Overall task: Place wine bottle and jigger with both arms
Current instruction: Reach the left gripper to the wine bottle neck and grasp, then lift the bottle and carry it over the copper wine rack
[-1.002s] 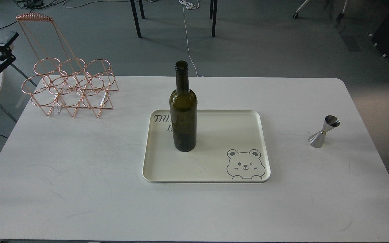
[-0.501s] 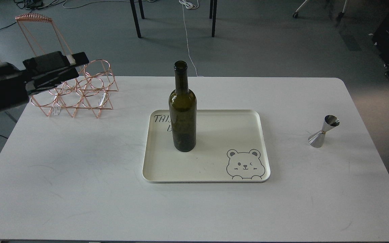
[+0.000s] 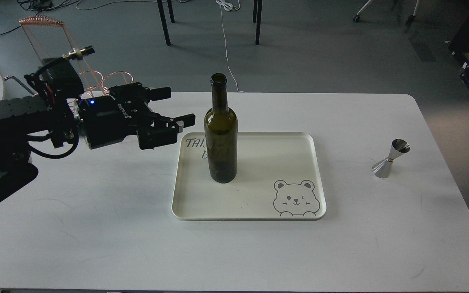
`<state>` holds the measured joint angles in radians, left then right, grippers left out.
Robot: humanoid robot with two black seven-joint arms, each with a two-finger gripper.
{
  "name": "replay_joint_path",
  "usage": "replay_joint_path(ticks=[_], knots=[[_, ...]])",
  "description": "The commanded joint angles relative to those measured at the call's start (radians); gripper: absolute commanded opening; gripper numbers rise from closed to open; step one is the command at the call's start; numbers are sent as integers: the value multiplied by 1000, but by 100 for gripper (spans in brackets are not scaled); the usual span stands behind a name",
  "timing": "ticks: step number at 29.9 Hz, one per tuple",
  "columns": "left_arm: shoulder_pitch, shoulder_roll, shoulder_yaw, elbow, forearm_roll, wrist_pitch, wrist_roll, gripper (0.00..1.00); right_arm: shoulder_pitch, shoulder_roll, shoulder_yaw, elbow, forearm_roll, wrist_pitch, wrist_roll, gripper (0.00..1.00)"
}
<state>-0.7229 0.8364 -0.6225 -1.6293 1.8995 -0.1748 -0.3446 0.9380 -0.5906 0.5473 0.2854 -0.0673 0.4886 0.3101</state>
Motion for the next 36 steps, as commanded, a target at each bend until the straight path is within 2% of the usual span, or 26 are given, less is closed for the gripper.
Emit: replay_joint_path(ticks=[1,5,8,13,20,27,29,30,31,36], knots=[[-27,-74,0,19,30,21,53,98,2,2,0,0,1,0,0,89],[-56,-140,1,81,30,21,84,97,4,-2,0,0,1,0,0,89],[-66,-180,1,94,29,21,85,92,7,-6,2,2,1,0,0,89],[-66,-218,6,95,33,21,85,92,7,-9,2,0,1,0,1,89],[-61,-230,7,101,32,21,85,78,7,-9,2,0,1,0,3,89],[-52,-250,13,123,35,21,85,75,5,-5,2,2,1,0,4,89],[-52,-257,15,126,35,21,82,59,5,-5,2,0,1,0,6,89],[-52,-257,20,126,35,20,81,46,5,-6,2,0,1,0,6,89],[-52,-257,20,126,35,20,81,42,5,-6,2,0,1,0,6,89],[-50,-258,24,126,36,20,82,30,4,-6,2,-2,1,0,7,89]])
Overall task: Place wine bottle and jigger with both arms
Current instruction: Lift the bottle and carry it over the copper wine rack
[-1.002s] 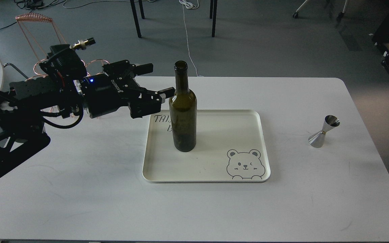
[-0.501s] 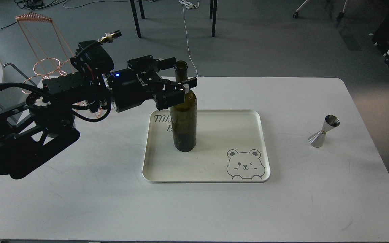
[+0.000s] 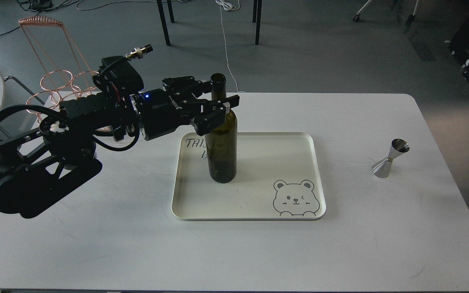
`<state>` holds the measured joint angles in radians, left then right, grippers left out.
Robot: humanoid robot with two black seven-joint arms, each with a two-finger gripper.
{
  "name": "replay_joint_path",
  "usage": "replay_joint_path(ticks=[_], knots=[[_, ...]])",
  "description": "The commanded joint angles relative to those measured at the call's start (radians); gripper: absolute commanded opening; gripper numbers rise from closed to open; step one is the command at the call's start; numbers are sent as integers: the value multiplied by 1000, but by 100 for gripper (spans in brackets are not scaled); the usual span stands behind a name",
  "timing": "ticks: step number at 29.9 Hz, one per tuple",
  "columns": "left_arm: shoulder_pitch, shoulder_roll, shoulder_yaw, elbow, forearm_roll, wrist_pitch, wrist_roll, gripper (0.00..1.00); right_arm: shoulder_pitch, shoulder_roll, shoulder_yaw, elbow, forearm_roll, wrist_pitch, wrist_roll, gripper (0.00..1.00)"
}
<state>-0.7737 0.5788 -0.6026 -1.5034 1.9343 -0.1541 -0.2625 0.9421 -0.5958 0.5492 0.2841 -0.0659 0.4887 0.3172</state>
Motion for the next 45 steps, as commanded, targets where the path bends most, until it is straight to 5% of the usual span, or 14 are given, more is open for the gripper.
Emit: replay_joint_path(ticks=[1,11,25,45], knots=[[1,1,9,0,0,-1,0,27,0,1,0,0,0,0,0,89],[-51,78,-71,-32,-63,-2,2,20,1,-4,-2,0,-2,0,2,89],[-265,443,-60,73,-265,-9,-49,20,3,-9,-3,1,0,0,0,89],[-263,334,-6,391,-127,2,-66,20,20,-10,-3,1,-2,0,-1,90]])
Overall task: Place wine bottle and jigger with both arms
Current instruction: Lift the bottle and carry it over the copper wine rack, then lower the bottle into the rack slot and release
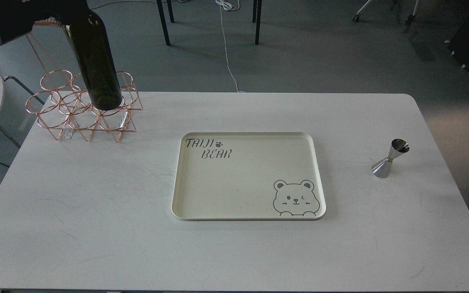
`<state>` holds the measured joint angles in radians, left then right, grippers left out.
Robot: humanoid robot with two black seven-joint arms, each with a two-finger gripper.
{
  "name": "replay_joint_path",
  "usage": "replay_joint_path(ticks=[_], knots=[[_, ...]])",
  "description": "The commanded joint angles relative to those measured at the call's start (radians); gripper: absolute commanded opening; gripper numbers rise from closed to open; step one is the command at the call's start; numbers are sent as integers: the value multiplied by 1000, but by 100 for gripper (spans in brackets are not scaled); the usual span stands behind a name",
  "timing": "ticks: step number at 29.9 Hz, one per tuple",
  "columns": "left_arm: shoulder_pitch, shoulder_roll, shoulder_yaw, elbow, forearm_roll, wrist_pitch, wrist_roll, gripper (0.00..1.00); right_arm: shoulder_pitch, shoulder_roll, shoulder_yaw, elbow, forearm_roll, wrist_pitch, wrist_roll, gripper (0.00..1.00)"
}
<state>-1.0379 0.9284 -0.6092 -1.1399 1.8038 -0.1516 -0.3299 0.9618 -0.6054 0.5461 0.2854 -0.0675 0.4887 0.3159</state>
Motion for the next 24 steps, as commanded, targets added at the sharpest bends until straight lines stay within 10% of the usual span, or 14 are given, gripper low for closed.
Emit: replay_joint_path(ticks=[1,24], knots=[[2,-17,0,32,2,0,0,20,-1,-2,0,0,0,0,0,90],[16,-65,141,120,-55,69,-1,29,-1,-4,0,0,0,0,-1,90]])
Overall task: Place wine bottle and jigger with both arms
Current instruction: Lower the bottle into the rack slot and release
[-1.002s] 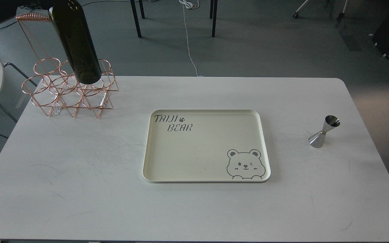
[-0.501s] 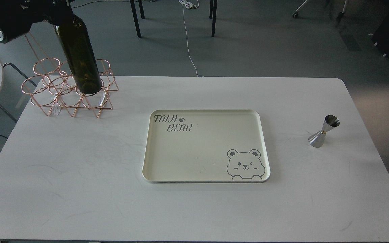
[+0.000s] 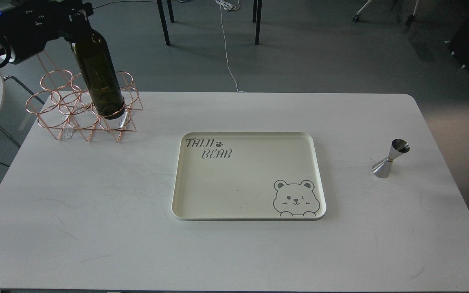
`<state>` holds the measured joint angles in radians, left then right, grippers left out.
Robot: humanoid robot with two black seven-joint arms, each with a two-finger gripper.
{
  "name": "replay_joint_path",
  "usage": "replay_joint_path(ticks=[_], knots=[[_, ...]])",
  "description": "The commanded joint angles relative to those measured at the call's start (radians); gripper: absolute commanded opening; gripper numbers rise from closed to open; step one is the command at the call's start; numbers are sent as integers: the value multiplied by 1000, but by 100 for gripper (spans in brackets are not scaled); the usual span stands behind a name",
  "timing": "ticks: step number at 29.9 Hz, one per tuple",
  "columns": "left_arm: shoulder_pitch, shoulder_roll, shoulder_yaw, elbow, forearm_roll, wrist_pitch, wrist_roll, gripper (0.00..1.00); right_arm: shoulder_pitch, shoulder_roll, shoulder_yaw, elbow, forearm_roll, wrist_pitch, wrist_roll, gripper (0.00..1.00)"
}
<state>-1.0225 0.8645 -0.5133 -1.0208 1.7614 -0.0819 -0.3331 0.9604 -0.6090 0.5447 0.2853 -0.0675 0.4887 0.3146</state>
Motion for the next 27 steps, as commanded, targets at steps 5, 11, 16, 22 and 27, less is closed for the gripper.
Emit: replay_joint_path(ticks=[5,11,16,22,27], knots=[[1,-1,113,2,-66,36,2,33,0,-2,0,0,0,0,0,90],[1,-1,147,5,-102,53,9,74,-2,-2,0,-1,0,0,1,90],[2,-2,147,18,-105,54,8,79,-2,-2,1,-1,0,0,1,90],[1,-2,144,24,-129,54,6,86,-2,-2,1,-3,0,0,1,90],[-16,13,124,24,-345,54,2,97,-3,-5,1,-6,2,0,3,90]])
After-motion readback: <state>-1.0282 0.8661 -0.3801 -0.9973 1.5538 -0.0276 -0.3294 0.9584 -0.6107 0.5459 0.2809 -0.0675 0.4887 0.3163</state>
